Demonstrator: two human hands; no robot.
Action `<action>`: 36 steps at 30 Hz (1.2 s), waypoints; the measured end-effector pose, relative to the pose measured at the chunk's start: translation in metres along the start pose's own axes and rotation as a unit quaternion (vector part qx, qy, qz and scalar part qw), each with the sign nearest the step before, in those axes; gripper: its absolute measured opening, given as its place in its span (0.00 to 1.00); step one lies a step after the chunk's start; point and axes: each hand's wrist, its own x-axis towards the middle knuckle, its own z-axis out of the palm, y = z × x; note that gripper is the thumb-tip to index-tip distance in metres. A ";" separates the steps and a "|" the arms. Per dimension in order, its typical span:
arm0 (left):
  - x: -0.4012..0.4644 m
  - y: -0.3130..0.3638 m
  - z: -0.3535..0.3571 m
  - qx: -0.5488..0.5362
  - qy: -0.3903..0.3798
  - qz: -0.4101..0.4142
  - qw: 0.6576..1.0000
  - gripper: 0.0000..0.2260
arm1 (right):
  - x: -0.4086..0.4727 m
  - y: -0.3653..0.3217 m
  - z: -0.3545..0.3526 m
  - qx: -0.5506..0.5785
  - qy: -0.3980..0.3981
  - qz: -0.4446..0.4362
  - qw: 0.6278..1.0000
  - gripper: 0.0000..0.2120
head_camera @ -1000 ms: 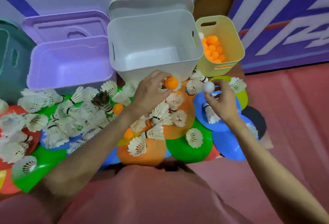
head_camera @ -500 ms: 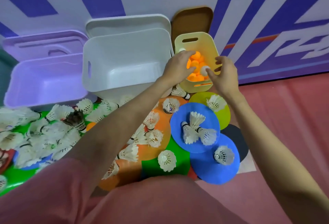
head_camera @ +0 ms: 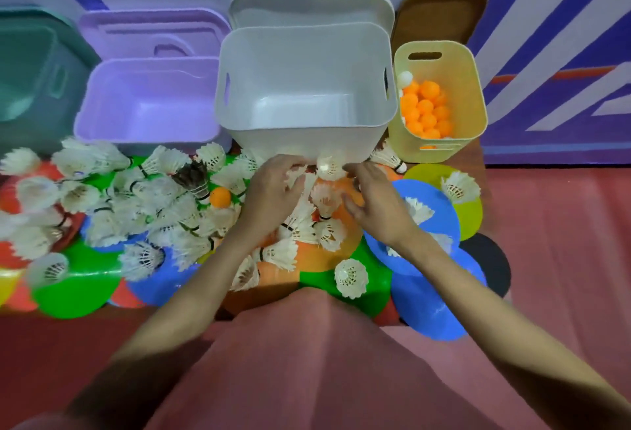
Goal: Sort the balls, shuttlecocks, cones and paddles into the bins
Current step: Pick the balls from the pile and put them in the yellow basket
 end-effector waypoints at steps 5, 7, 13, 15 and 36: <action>-0.052 -0.056 -0.053 0.016 0.011 -0.111 0.994 0.10 | -0.004 -0.047 0.042 -0.013 -0.087 -0.055 0.995 0.21; -0.068 -0.073 -0.068 0.027 0.006 -0.126 0.992 0.09 | -0.005 -0.067 0.056 -0.003 -0.108 -0.072 0.992 0.20; -0.090 -0.112 -0.091 0.035 0.008 -0.132 0.991 0.09 | -0.002 -0.124 0.106 -0.067 -0.178 -0.142 0.971 0.22; -0.091 -0.122 -0.093 0.035 0.003 -0.134 0.990 0.09 | 0.004 -0.138 0.123 -0.114 -0.185 -0.175 0.960 0.23; -0.039 -0.138 -0.093 0.149 -0.076 -0.020 0.986 0.12 | 0.014 -0.155 0.132 -0.107 -0.114 -0.062 0.986 0.17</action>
